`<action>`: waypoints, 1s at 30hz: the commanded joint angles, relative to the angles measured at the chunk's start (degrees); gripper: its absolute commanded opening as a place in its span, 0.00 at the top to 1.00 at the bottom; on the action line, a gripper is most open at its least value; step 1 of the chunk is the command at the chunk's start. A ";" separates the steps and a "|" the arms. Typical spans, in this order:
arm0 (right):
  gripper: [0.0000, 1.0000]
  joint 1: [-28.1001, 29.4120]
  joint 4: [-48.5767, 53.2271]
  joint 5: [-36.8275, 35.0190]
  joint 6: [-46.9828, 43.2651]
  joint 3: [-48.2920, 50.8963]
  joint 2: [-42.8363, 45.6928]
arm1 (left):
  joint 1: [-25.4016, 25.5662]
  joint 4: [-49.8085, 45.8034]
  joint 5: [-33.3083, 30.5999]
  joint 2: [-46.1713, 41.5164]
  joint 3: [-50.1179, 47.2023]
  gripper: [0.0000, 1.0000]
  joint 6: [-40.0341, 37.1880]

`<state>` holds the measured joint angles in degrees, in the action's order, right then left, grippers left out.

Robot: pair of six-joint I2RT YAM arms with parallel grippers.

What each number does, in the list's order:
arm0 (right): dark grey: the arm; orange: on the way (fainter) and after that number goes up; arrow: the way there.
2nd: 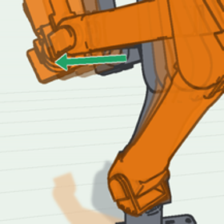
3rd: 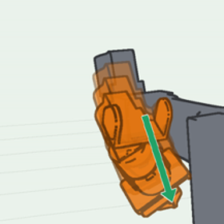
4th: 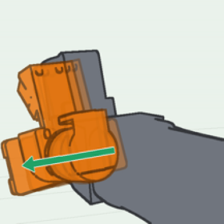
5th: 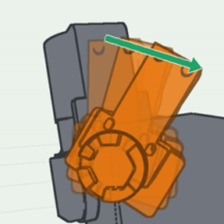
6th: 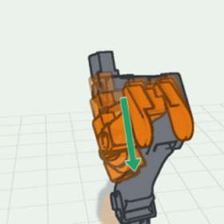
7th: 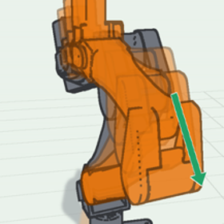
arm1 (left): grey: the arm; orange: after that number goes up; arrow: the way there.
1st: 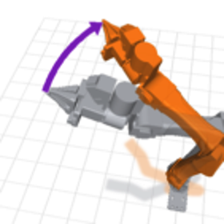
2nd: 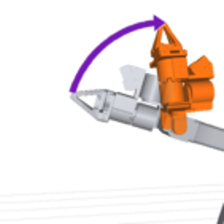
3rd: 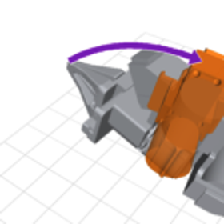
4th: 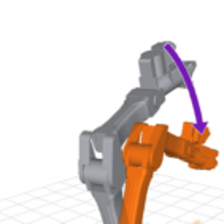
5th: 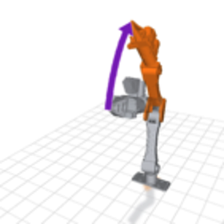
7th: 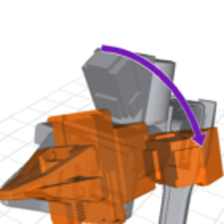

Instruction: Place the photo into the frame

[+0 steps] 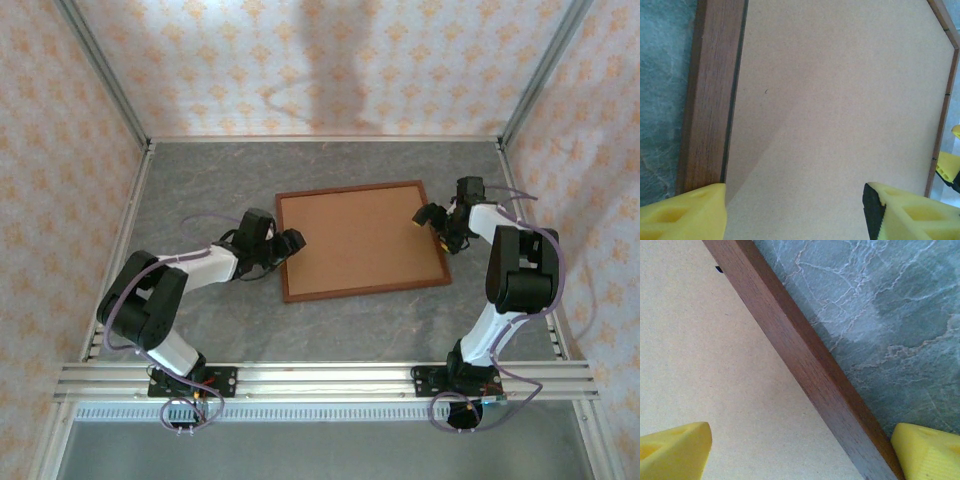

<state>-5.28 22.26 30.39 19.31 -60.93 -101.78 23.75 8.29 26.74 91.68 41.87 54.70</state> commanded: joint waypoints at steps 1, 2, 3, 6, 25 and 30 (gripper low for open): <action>0.07 4.57 -0.02 8.94 3.05 2.39 -3.04 | 7.92 10.61 15.37 3.30 3.57 0.33 1.06; 0.07 4.71 -0.26 9.01 3.17 2.47 -3.07 | 8.23 10.67 15.36 3.65 3.64 0.33 1.26; 0.07 4.75 -0.39 9.22 3.27 2.56 -3.08 | 8.55 11.18 15.54 4.06 3.56 0.33 1.67; 0.07 5.01 -0.65 9.31 3.38 2.74 -3.17 | 9.27 11.68 16.07 5.58 3.92 0.34 2.34; 0.07 5.54 0.73 7.44 2.53 1.87 -3.08 | 11.58 -22.79 2.80 8.18 12.20 0.37 -14.59; 0.07 5.51 0.68 7.48 2.66 1.69 -3.17 | 12.01 -25.66 2.12 8.89 14.16 0.36 -17.11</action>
<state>-4.49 21.45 27.83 19.92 -60.64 -101.78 30.41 -14.37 15.53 96.97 55.29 39.44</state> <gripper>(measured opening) 0.930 0.641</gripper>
